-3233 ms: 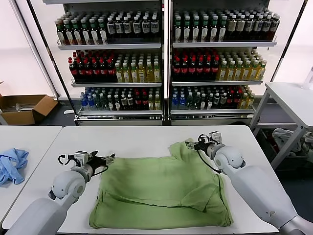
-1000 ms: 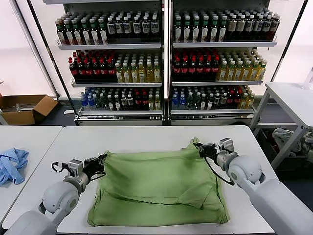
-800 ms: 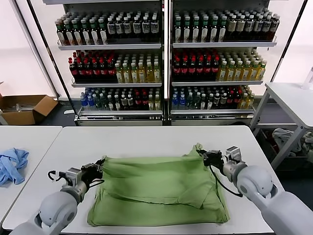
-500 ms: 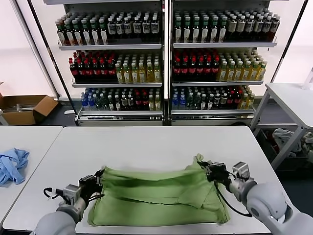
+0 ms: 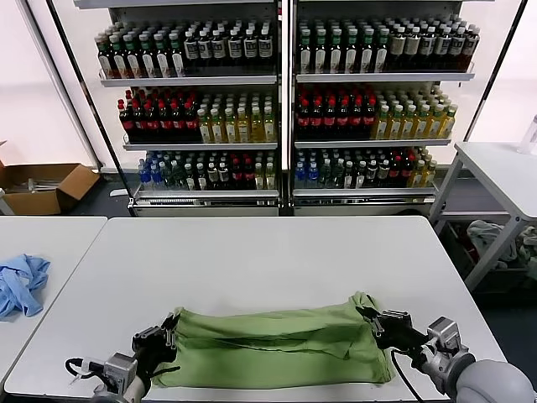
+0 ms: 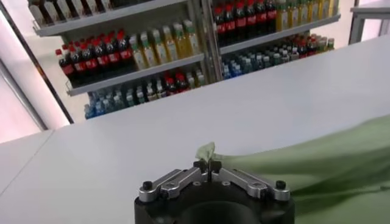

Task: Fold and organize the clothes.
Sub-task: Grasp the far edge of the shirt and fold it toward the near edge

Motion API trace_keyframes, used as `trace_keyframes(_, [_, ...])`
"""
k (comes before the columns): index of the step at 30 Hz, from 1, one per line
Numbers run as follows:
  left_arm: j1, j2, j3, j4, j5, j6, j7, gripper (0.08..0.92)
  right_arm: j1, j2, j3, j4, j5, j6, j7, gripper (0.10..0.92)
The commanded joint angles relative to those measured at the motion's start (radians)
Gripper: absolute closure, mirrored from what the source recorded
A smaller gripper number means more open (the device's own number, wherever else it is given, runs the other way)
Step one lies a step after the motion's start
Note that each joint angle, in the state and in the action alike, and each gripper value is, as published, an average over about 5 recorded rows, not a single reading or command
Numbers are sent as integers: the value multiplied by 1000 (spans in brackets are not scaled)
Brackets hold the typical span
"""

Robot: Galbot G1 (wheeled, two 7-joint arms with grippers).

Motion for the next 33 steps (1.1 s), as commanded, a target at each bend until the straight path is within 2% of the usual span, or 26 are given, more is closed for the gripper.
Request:
trace_keyframes(1, [103, -13, 3, -11, 75, -30, -32, 916, -138, -6, 82, 51, -25, 9, -7, 919])
trace_keyframes(15, [72, -46, 62, 30, 93, -44, -46, 916, -169, 73, 37, 22, -22, 37, 136, 919])
trace_keyframes(20, [37, -53, 65, 77, 103, -49, -50, 912, -145, 102, -12, 14, -13, 76, 247, 919])
trace_keyframes(23, [32, -53, 64, 92, 110, -52, -50, 869, -132, 127, -49, 16, -1, 89, 344, 919])
trace_keyframes(29, [25, -51, 58, 91, 121, -47, -48, 703, -124, 175, -133, 38, 21, 71, 622, 919])
trace_keyframes(33, [24, -42, 40, 72, 126, -37, -51, 582, -110, 197, -152, 62, 28, 102, 690, 902])
